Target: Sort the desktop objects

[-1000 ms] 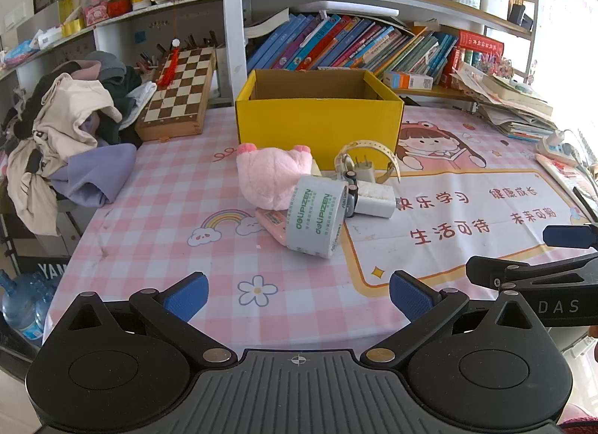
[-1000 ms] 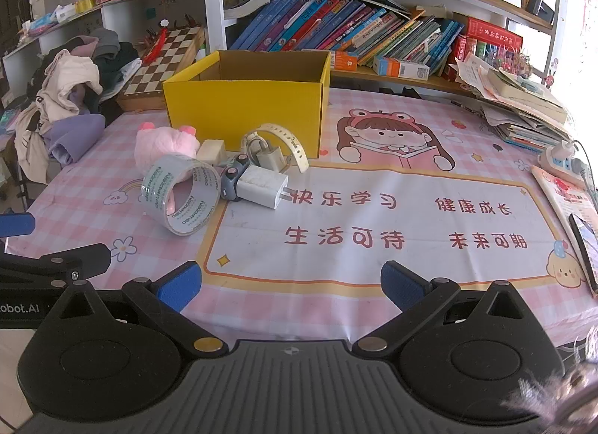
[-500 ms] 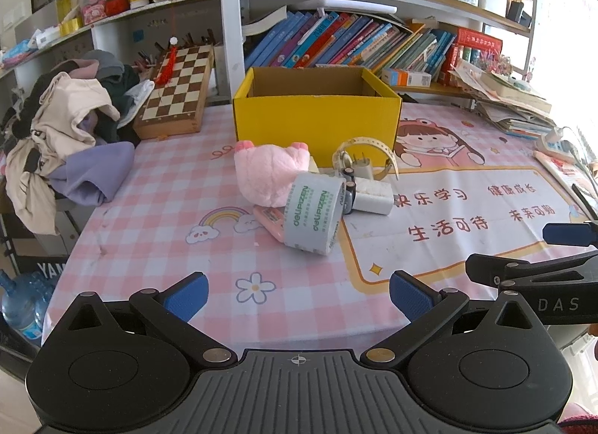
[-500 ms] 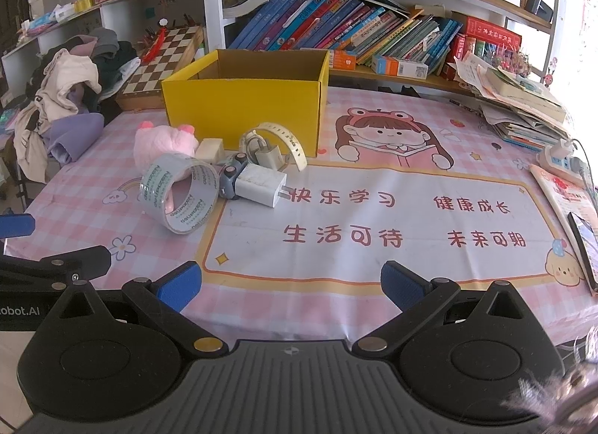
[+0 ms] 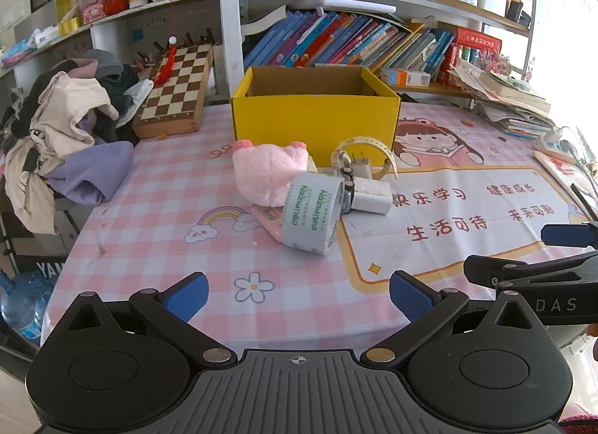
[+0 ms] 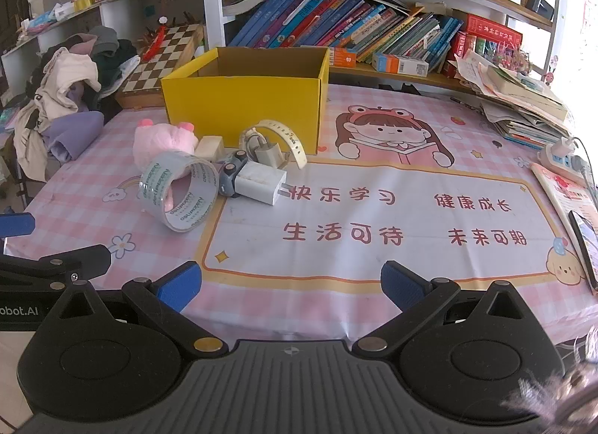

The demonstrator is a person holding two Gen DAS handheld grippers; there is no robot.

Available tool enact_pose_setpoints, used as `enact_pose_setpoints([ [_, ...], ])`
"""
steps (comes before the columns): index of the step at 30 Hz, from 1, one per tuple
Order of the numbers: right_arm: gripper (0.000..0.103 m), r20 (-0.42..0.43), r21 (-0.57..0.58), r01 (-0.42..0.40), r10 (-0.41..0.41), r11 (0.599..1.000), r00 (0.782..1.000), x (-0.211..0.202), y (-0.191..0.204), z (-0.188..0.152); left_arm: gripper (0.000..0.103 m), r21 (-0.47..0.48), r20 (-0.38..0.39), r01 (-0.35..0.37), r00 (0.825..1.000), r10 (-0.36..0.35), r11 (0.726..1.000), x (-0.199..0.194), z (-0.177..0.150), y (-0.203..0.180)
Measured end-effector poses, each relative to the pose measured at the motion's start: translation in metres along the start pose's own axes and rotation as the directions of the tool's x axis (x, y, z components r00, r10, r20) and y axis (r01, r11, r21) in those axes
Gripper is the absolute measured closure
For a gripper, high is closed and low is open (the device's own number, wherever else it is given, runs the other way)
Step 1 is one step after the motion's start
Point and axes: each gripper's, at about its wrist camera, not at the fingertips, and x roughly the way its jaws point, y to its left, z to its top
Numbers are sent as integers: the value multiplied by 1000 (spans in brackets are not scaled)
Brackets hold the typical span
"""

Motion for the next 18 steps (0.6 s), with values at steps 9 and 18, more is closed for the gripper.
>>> enact_pose_setpoints([
  [9, 0, -2, 2, 0, 0, 1000, 1000, 1, -1, 0, 0, 3, -4, 1, 1000, -1, 1000, 0, 0, -2],
  [18, 0, 0, -8, -4, 4, 1000, 1000, 0, 2, 1, 0, -4, -1, -6, 1000, 6, 1000, -1, 0, 1],
])
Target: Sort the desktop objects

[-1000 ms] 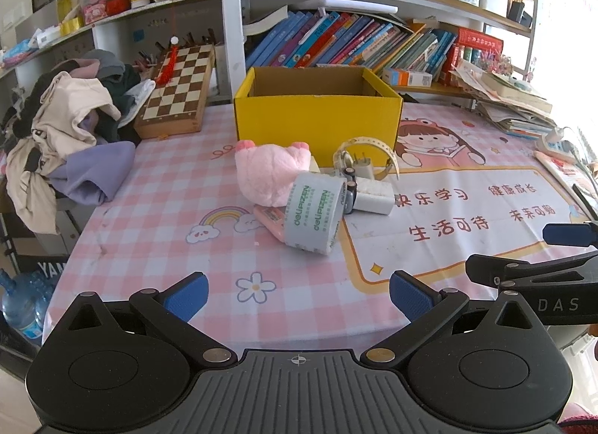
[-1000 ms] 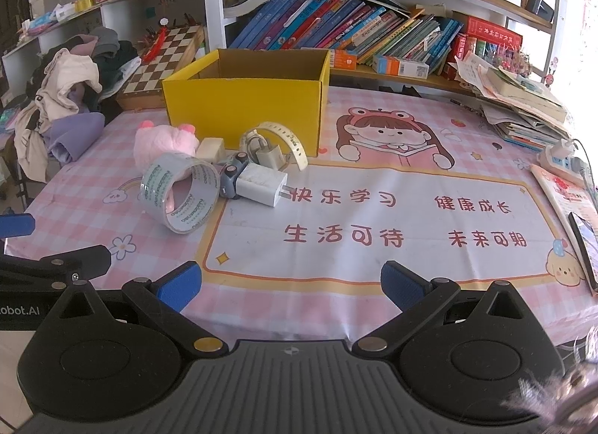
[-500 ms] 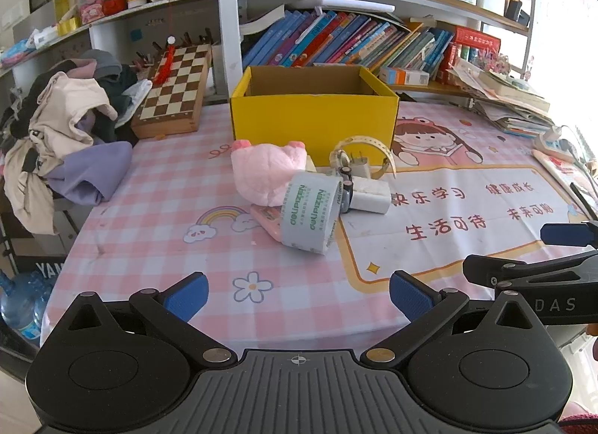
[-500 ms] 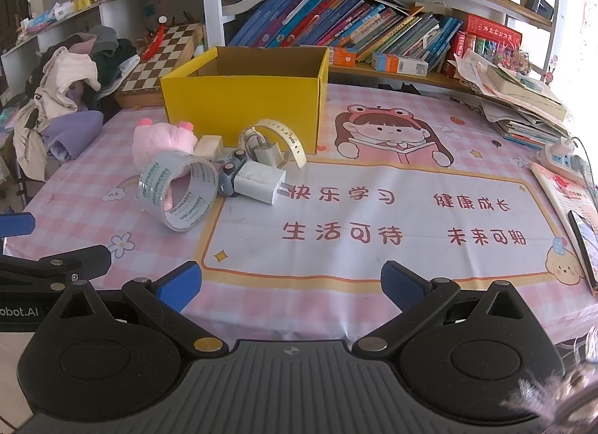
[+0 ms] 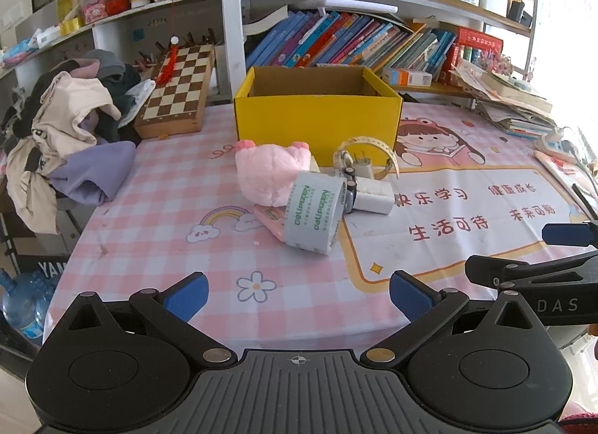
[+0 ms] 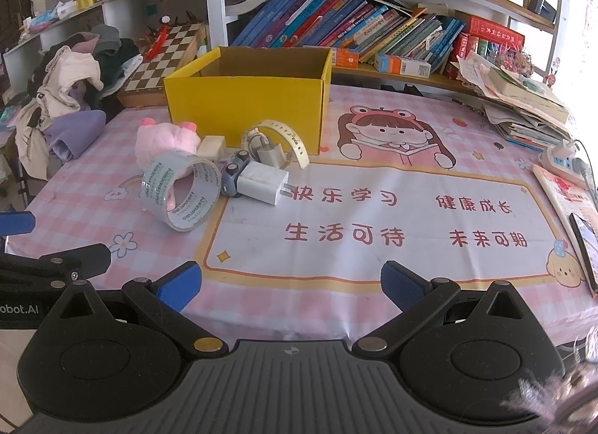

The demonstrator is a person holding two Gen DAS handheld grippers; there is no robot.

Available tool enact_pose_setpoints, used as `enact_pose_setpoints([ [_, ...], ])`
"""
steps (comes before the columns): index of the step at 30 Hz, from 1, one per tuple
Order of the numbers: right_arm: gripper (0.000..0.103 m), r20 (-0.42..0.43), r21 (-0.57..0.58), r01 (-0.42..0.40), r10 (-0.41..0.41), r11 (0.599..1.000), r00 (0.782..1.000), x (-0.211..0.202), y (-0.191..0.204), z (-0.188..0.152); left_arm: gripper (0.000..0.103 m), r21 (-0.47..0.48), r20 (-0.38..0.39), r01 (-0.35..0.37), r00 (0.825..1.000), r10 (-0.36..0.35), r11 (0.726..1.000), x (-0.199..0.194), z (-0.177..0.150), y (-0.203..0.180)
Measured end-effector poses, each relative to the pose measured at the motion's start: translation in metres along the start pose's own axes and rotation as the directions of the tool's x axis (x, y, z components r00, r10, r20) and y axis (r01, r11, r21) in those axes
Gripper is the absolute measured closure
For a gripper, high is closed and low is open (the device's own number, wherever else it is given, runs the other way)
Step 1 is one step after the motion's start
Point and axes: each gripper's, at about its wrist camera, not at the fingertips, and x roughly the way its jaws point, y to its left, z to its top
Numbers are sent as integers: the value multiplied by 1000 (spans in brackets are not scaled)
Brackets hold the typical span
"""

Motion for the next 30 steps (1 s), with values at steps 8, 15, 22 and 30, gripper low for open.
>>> enact_pose_setpoints([
  [8, 0, 2, 0, 5, -5, 1000, 1000, -1, 2, 1, 0, 3, 1, 1, 1000, -1, 1000, 0, 0, 1],
  [15, 0, 16, -10, 0, 0, 1000, 1000, -1, 7, 8, 0, 12, 24, 9, 1000, -9, 1000, -4, 2, 4],
  [22, 0, 37, -23, 6, -5, 1000, 999, 0, 9, 19, 0, 7, 49, 7, 999, -7, 1000, -1, 10, 7],
  [30, 0, 27, -33, 3, -2, 999, 1000, 12, 6, 31, 0, -21, 50, 17, 999, -16, 1000, 10, 21, 12],
])
